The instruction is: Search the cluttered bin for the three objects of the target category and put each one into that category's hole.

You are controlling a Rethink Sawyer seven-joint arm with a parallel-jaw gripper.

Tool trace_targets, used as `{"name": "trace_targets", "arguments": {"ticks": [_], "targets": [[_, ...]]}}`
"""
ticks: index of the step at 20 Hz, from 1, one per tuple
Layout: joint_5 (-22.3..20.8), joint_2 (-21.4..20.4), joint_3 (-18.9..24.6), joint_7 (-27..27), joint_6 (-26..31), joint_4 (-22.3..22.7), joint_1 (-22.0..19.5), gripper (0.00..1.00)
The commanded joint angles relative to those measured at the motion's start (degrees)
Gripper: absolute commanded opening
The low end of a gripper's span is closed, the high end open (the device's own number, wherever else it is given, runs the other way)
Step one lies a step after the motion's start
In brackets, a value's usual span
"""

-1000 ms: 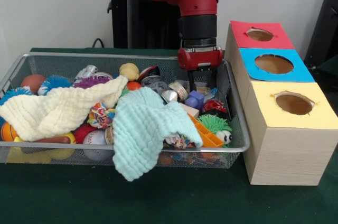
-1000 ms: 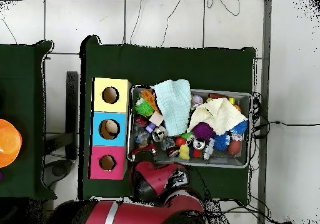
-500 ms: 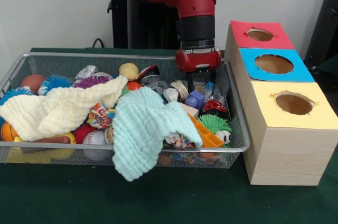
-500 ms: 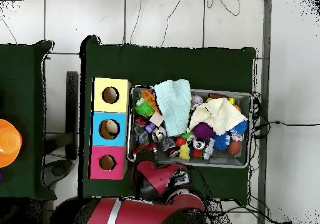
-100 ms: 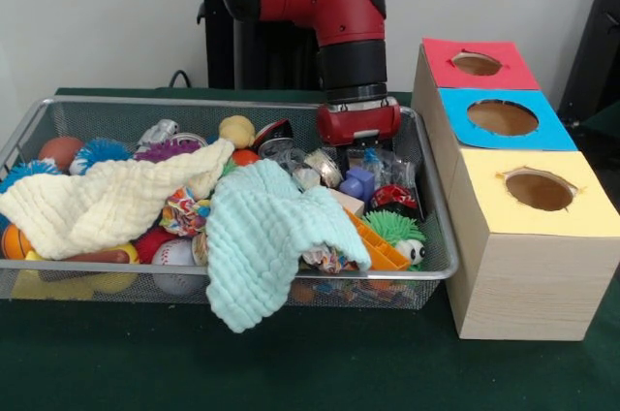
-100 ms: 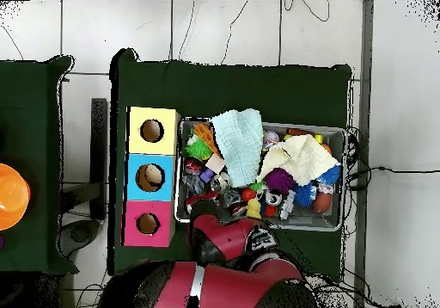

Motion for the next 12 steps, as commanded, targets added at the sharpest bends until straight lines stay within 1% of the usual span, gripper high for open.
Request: {"name": "trace_targets", "arguments": {"ticks": [1,6,12], "targets": [[-2.06,0.36,9.91,12.43,-3.48,-3.95,-3.66,1.00],[-2.94,-1.42,11.30,12.52,-3.26,-1.76,-5.87,1.00],[-1.63,-3.39,11.00,11.85,-3.48,1.92,-5.36,1.00]]}}
